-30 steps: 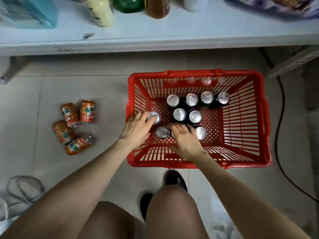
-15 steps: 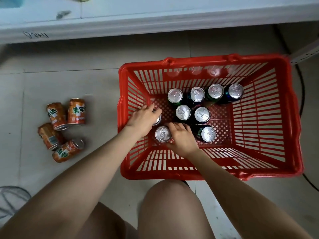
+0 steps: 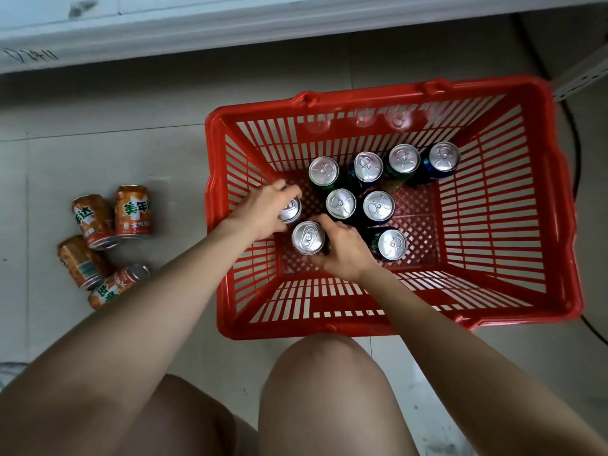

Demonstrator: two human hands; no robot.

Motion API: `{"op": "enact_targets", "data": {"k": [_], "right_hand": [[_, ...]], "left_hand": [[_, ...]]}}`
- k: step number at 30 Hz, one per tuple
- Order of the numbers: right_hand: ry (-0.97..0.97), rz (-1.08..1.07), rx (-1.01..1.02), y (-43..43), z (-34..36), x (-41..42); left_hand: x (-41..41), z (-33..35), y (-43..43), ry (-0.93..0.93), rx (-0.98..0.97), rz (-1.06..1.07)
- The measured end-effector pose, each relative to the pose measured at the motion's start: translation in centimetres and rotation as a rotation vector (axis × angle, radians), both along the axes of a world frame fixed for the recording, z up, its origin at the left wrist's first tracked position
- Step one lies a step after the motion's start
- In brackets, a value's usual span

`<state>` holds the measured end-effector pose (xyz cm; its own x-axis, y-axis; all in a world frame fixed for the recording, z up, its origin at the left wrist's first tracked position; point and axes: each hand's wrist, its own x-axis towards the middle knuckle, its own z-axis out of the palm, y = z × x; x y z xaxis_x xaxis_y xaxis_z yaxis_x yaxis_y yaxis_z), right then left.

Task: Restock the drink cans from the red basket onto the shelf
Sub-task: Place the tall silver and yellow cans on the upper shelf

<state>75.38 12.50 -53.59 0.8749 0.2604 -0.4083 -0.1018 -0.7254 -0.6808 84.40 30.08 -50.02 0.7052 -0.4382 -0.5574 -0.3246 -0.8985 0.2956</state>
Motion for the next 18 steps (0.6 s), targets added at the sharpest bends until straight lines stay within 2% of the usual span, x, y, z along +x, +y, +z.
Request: {"op": "enact_targets", "data": {"k": [8,18], "right_hand": [[0.003,-0.028,0.102,-0.3,1.4,-0.9],[0.087,-0.254,0.237,-1.7,7.3,-3.6]], "left_hand": [[-0.7,1.3,0.3,0.015,-0.052,0.061],[-2.1,6.9,0.7,0.0,-0.155,0.172]]}}
